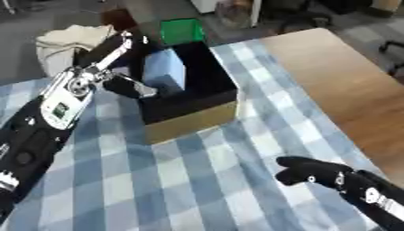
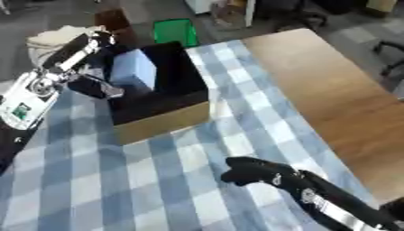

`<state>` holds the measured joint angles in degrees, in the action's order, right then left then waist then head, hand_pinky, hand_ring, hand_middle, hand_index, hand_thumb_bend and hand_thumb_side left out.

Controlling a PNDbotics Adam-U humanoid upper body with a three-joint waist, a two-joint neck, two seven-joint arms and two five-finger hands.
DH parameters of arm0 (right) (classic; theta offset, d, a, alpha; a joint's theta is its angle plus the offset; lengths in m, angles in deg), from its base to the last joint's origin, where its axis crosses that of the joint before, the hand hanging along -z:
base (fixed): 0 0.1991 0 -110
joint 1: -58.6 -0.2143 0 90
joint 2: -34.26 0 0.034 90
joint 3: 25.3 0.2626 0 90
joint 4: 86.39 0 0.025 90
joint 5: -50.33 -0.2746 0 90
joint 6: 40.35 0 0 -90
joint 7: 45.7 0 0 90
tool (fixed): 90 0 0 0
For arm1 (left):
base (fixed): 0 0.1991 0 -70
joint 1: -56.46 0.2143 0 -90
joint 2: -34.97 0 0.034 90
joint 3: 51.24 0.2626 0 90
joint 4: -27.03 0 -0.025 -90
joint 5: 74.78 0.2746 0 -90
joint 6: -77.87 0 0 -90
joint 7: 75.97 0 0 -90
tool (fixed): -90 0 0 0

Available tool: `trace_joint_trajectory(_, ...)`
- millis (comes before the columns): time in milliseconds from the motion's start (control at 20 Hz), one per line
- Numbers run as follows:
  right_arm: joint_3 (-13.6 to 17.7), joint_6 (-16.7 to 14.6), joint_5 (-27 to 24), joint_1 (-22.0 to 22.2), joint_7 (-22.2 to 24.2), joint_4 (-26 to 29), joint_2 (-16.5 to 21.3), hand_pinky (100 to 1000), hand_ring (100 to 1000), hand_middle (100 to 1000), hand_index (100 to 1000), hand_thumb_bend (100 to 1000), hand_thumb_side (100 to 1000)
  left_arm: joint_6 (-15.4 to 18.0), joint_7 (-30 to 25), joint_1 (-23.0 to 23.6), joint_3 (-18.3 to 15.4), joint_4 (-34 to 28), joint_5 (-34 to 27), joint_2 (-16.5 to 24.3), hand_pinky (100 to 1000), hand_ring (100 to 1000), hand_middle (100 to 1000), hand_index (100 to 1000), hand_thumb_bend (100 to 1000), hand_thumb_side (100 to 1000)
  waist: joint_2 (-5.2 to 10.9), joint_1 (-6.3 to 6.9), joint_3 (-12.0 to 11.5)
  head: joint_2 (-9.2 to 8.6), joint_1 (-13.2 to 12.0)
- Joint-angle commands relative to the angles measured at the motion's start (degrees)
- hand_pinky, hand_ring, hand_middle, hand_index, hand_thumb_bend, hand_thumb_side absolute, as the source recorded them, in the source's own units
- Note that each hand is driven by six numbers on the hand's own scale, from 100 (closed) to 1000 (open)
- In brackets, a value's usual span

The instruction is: Pick up objects on the table and place them in the box.

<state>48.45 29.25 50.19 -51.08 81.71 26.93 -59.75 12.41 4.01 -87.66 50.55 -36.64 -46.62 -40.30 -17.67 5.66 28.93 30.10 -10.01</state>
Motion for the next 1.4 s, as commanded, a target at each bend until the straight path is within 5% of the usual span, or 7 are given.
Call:
trace_joint_trajectory(50,0.57,0.24,-0.49,-0.23,-0.19,1.28,0.50,833,1000,856,1000,363,320,1.16,-0.92,-0.48,-0.32,-2.23,1.94,0.79,963,774,768,799,900,611,1.58,-0.56,-0.46,-0.31,-0.14)
trace_joint_trajectory(250,0.89,0.52,-0.64,0.16,-0.62,1.28,1.03,832,1000,854,1000,358,320,1.16,-0.60,1.01,-0.45,-6.59,-3.53,1.91,973,742,746,790,816,562,2.37,-0.80,-2.18,0.02,0.33)
trace_joint_trajectory(550,2.36,0.92,-0.93,1.18,-2.92,1.28,2.71,818,1000,842,1000,356,329,-2.44,-0.16,8.39,-1.58,-23.54,-22.93,8.73,964,661,680,752,562,555,3.96,-0.99,-6.85,0.75,1.97)
trace_joint_trajectory(900,3.75,1.74,0.15,3.43,-5.36,1.12,3.40,790,1000,832,1000,333,350,-7.26,-0.30,19.33,-7.04,-40.96,-42.62,12.60,974,636,655,738,482,507,5.25,-1.77,-12.32,2.25,2.18)
trace_joint_trajectory(1150,4.45,1.87,0.61,4.51,-6.97,1.00,3.40,780,1000,826,1000,327,355,-10.03,-1.04,25.97,-9.75,-49.25,-47.99,11.62,986,636,655,735,460,518,5.77,-2.51,-14.35,3.89,2.09)
trace_joint_trajectory(1400,5.27,2.16,0.95,5.93,-8.74,0.70,3.15,765,1000,813,1000,302,368,-8.67,-4.22,33.25,-10.82,-50.87,-47.26,7.24,1000,644,665,736,395,582,6.15,-3.49,-16.64,6.65,1.95)
